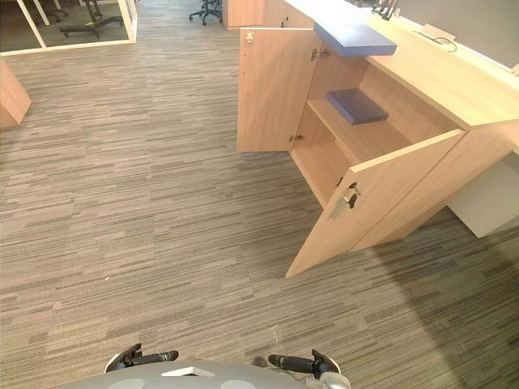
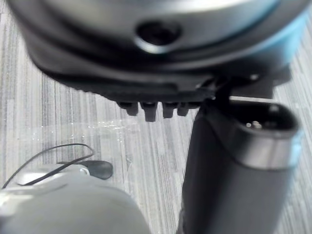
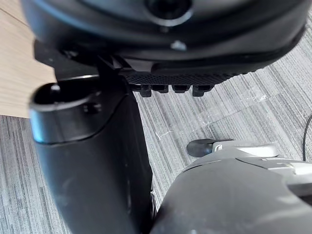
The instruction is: Walk over to the cabinet, pick up the folder, carry it to the office cabinet, place the folder inside the office cabinet, then close the office cabinet door
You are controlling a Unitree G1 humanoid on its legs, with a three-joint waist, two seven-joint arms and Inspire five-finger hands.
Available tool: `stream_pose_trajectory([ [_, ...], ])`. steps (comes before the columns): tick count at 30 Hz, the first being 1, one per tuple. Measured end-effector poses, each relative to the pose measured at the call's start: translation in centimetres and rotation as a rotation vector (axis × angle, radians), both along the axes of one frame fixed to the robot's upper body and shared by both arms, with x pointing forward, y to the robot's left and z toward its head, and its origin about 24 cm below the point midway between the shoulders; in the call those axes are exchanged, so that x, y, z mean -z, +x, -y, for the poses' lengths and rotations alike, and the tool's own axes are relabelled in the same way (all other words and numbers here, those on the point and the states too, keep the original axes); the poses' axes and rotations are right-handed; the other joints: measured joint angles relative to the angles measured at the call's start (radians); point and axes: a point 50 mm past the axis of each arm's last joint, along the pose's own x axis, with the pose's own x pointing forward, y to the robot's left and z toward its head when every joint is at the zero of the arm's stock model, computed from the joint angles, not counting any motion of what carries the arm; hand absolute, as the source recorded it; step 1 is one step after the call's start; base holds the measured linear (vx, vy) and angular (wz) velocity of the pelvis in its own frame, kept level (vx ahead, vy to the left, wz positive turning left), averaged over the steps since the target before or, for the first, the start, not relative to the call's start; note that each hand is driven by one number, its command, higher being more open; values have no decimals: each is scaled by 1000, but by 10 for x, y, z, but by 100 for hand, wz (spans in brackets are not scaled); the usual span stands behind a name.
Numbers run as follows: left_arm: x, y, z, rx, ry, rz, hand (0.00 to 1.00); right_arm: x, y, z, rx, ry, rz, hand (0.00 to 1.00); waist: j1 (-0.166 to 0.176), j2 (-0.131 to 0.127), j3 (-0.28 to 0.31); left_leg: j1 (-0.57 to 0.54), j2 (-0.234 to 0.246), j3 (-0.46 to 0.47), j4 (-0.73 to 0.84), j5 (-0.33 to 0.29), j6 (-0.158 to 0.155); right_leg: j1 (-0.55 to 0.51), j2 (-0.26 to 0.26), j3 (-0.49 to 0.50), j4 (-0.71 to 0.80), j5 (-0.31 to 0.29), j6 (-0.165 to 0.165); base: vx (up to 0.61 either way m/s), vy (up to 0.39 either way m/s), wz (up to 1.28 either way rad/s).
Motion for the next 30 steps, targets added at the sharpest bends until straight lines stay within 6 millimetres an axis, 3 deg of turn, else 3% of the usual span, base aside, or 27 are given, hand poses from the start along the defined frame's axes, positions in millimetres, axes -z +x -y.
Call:
stream_pose_trajectory([
  [11,1,-5,-1,-7,-2,-16,100,0,3,-1,6,3,7,100,0,-11,6,21,-8,-11,-49,40,1,-1,-13,-13,-6,7,8,-77,-1,4],
  [30,-2,0,-7,33,132,-16,100,0,7,-5,-49,-89,-6,100,-1,-28,16,21,-11,-8,-49,40,0,1,-15,-13,-6,8,9,-14,0,0],
])
